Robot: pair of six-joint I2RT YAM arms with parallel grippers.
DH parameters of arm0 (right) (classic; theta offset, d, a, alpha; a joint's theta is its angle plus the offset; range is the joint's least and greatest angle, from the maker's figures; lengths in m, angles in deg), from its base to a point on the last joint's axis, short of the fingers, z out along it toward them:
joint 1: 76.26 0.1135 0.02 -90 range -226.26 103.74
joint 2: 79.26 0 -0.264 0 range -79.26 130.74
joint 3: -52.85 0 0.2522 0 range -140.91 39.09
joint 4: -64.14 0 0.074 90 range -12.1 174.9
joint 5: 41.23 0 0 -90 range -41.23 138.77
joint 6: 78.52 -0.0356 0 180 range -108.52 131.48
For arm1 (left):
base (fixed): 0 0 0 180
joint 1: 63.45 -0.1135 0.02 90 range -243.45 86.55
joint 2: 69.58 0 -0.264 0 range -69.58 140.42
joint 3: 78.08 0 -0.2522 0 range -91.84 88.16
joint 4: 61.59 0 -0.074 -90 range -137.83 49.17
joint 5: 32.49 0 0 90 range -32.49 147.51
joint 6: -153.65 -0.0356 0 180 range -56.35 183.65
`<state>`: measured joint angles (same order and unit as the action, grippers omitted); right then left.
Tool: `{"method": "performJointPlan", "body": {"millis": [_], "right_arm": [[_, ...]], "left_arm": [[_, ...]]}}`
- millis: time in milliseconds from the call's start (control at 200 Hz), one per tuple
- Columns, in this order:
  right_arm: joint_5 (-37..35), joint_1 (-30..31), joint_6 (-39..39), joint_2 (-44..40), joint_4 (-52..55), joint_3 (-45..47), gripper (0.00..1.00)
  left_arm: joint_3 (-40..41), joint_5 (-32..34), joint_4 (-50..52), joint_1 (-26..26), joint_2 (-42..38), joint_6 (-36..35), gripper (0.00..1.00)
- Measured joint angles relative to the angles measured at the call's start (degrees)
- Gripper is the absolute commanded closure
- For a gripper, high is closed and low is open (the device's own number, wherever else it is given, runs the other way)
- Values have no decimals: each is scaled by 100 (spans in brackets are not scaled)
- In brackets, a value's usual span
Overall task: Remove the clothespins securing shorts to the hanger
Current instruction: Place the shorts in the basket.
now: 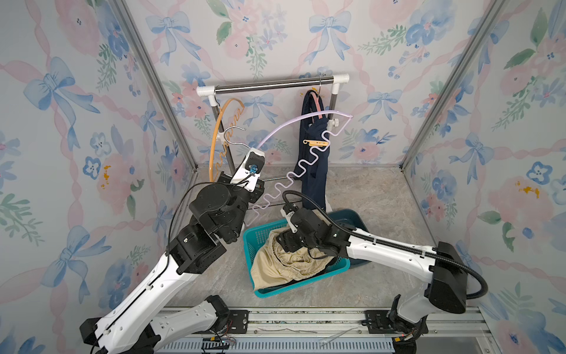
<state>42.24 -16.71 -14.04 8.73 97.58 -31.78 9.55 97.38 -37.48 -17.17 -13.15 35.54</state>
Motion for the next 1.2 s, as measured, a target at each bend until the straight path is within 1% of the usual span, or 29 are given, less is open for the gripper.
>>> {"method": "performJointPlan", "body": {"millis": [125, 280, 375, 460, 625, 770, 880, 995, 1200], "right_arm": [[-162, -262, -70, -645, 37, 291, 31], [-315, -931, -258, -1360, 219, 787, 34], [-358, -1290, -363, -1624, 328, 1029, 34], [-404, -1491, -398, -1679, 376, 1128, 35], [-356, -1569, -409, -1419, 315, 1145, 35], [-280, -1602, -354, -820, 168, 1132, 32], [-214, -1650, -295, -345, 105, 1062, 32], [-52, -1670, -260, 22, 22, 955, 36], [229, -1502, -295, 503, -66, 894, 47]], "left_arm": [[-55, -4, -2, -20, -2, -39, 100], [-55, -50, 2, -20, -22, -37, 100], [-52, -133, 7, -20, -28, -35, 100], [-37, -223, 9, -20, -35, -35, 100], [66, -372, 9, -20, -50, -15, 100], [166, -420, 28, -20, -44, -15, 100], [205, -479, 31, -20, -44, -13, 100], [232, -557, 33, -20, -35, 7, 100], [232, -673, 31, -20, 125, 31, 100]]}}
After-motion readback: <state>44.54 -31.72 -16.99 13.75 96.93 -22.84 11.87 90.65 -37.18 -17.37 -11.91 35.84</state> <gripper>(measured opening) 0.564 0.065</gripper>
